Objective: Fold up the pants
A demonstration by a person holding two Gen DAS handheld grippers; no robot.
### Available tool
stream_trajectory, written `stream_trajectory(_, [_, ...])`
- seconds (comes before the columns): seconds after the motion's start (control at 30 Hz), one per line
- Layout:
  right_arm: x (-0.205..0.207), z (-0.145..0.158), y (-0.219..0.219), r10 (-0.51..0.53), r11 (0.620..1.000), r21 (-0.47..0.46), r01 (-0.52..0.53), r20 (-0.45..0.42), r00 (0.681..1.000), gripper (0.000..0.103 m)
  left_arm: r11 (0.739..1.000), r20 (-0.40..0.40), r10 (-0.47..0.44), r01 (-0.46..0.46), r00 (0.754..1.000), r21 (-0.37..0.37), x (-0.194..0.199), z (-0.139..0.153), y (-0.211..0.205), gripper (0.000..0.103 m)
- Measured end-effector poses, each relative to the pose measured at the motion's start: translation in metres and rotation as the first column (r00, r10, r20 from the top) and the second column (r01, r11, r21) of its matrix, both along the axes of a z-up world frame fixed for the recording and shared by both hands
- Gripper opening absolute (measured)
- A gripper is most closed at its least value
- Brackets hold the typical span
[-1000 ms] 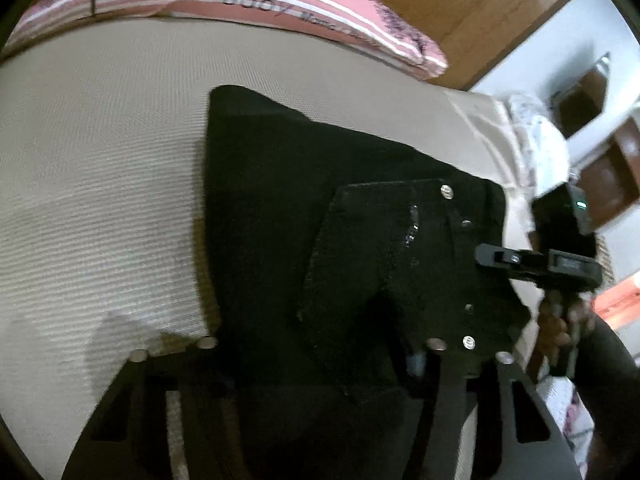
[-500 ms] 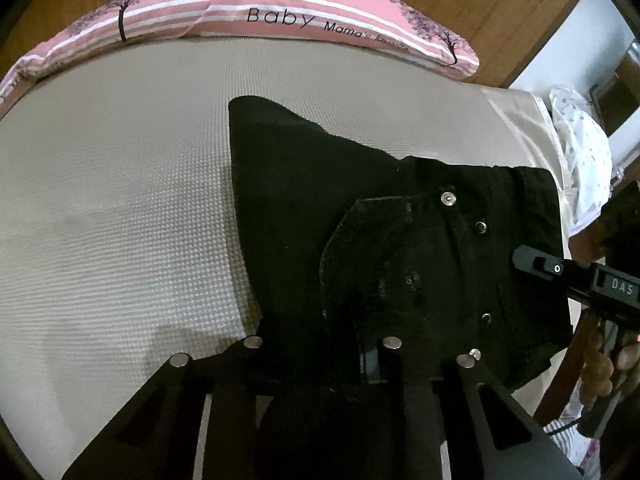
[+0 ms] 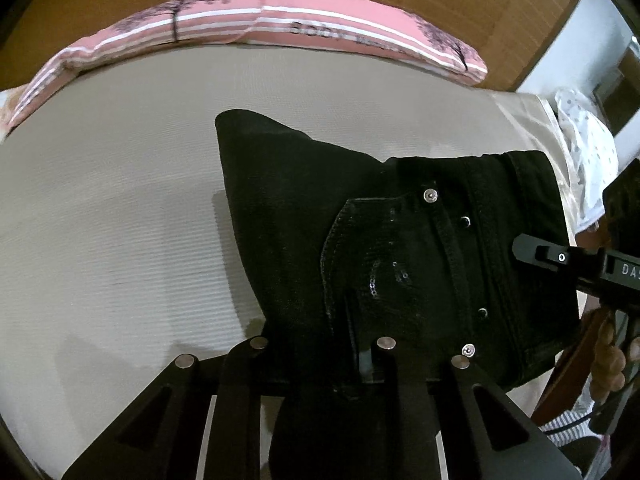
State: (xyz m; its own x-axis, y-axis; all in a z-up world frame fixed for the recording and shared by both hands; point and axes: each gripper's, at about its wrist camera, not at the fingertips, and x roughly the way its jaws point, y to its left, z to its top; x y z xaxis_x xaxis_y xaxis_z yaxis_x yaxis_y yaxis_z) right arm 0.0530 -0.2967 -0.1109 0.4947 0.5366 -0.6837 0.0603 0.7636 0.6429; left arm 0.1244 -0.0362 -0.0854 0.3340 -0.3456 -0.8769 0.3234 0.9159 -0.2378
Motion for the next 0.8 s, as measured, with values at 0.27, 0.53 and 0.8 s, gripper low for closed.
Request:
stream_trajectory(0.27, [0.025, 0.007, 0.044, 0.062, 0.998, 0.021, -0.062, 0.028, 0.998, 0.018, 0.998, 0.059, 0.064, -0.065, 0.996, 0.022, 0.016, 0.016, 0.041, 0.019])
stream_trajectory(0.53, [0.073, 0.023, 0.072, 0.099, 0.995, 0.023, -0.100, 0.063, 0.993, 0.018, 0.996, 0.113, 0.078, -0.082, 0.991, 0.036, 0.056, 0.034, 0.064, 0.018])
stream_trajectory(0.8, [0.137, 0.028, 0.085, 0.096, 0.995, 0.010, -0.097, 0.057, 0.994, 0.018, 0.995, 0.124, 0.085, -0.091, 0.989, 0.046, 0.119, 0.033, 0.071, 0.018])
